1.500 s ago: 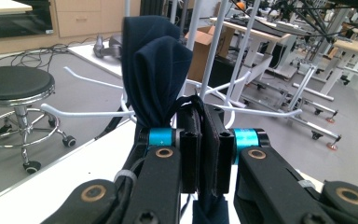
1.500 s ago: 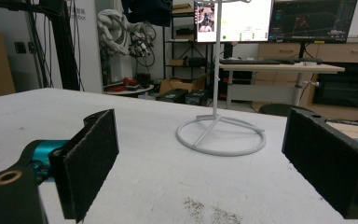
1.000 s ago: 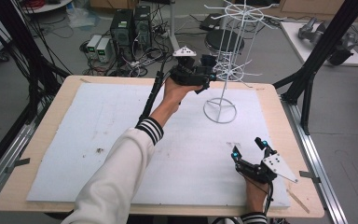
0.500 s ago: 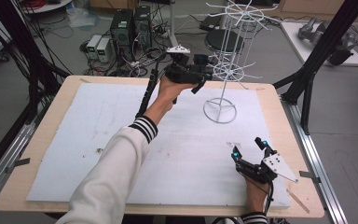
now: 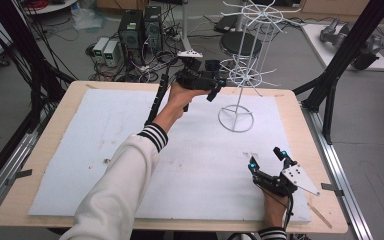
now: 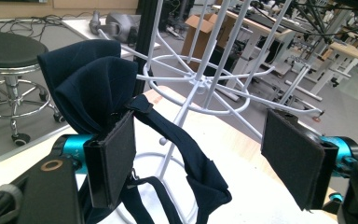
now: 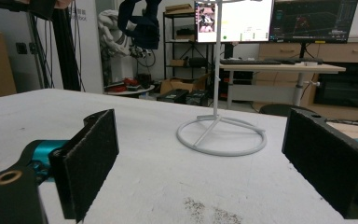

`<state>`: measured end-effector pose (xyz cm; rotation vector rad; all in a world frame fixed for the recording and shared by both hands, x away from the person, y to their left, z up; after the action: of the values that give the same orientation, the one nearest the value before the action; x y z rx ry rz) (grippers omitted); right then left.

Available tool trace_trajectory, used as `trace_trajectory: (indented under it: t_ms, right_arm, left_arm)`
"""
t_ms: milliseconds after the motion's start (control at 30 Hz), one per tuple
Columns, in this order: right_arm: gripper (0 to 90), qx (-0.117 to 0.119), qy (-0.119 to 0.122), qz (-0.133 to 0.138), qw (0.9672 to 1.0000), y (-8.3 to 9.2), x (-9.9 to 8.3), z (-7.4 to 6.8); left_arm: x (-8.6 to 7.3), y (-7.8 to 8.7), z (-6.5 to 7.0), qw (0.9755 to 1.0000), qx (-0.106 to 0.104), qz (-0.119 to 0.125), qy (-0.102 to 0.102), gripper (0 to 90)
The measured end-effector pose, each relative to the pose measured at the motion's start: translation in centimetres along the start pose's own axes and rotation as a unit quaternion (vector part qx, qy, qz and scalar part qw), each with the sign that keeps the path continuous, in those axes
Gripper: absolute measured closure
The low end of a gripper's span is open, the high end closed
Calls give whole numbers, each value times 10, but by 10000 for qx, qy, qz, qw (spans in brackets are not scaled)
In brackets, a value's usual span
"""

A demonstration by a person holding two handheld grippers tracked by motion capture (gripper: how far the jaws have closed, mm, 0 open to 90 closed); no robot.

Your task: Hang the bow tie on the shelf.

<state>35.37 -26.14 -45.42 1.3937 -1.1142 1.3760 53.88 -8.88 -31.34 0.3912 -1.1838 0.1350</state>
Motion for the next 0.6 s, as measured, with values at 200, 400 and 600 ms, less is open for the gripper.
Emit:
trace_trajectory:
  t_ms: [200, 400, 600]
  right_arm:
    - [98, 5, 9, -6, 10000, 0, 0, 0]
    - [98, -4, 42, 37, 10000, 0, 1, 1]
    - [98, 9, 25, 39, 10000, 1, 1, 0]
  left_arm:
    - [-11, -3, -2, 10000, -10, -97, 1, 266]
    - [-22, -8, 0, 9997, -63, -224, -68, 266]
    - [-42, 0, -1, 9993, 37, -336, -145, 262]
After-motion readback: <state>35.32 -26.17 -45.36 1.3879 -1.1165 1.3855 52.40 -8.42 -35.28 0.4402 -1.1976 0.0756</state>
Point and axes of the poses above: each handheld gripper's, and its own axes: y roughly backward along the jaws, x roughly out of its top, z roughly to its right, the point moved 10 cm from there along -y, roughly forward along the jaws, and after that the axes turned 9 degrees about -x, right-handed, at the moved point
